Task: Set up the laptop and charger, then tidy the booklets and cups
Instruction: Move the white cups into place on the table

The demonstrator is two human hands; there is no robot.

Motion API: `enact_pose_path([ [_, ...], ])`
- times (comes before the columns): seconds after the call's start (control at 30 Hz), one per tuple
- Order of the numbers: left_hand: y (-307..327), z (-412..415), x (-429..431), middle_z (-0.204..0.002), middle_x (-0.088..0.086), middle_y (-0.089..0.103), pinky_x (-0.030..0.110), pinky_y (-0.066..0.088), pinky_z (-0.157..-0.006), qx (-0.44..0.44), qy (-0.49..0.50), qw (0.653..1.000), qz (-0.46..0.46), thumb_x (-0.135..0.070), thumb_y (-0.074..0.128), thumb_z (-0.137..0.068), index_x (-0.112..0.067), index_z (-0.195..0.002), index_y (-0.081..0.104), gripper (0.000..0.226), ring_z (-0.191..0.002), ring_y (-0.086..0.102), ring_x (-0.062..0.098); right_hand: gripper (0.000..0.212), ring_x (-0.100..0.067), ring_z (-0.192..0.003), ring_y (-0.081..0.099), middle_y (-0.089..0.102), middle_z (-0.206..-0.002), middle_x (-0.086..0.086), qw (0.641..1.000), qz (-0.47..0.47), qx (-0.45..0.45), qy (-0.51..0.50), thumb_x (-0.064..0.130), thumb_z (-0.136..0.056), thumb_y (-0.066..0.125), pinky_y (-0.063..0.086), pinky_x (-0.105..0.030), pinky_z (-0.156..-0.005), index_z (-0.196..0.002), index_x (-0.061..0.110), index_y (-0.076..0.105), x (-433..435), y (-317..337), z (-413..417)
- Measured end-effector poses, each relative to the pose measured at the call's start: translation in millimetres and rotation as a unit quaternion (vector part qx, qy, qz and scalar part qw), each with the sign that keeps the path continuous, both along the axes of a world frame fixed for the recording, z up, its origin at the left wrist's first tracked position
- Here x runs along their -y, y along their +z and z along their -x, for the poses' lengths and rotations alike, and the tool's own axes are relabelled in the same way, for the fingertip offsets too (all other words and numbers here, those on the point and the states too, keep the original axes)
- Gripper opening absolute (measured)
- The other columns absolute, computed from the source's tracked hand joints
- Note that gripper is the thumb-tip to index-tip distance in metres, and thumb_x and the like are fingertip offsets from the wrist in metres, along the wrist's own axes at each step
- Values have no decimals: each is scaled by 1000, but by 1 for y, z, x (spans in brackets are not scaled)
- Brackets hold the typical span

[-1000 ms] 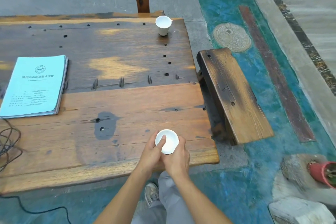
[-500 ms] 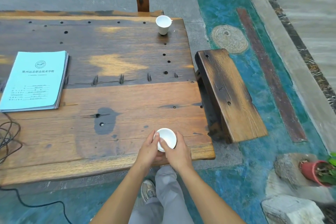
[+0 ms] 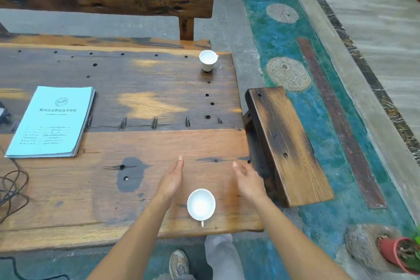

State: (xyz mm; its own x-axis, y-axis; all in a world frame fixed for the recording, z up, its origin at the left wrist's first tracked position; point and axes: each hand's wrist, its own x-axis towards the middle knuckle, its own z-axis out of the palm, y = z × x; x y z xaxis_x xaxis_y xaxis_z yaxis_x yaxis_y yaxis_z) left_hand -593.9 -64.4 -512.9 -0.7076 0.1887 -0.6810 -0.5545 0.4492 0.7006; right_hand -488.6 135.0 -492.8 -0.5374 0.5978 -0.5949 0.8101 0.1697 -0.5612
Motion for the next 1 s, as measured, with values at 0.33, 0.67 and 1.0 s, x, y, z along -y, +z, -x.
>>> enact_pose_path([
  [0.33,33,168,-120,-123,-4,62,45,45,-107,-105,30,994,-13,-66,33,-99,-25,-127,63,58,-121,56,25,74,-28,-140,47,54,-150,-11,990,-31,-63,122,54,-94,61,37,-40,-115,-155,19,38,-138,19,179],
  [0.67,3,321,-216,-133,-11,57,46,45,-107,-116,82,990,-14,-68,35,-95,-27,-148,46,68,-125,56,21,84,-33,-148,34,42,-159,-9,958,-78,-98,258,52,-92,66,31,-45,-117,-159,18,28,-219,-4,389],
  [1.0,-36,379,-276,-159,-1,37,38,57,-92,-22,140,987,-80,-60,28,-103,-32,-157,26,61,-106,64,22,121,-29,-152,25,33,-164,-2,950,-82,-89,287,48,-64,93,26,-44,-120,-160,20,24,-234,-57,472],
])
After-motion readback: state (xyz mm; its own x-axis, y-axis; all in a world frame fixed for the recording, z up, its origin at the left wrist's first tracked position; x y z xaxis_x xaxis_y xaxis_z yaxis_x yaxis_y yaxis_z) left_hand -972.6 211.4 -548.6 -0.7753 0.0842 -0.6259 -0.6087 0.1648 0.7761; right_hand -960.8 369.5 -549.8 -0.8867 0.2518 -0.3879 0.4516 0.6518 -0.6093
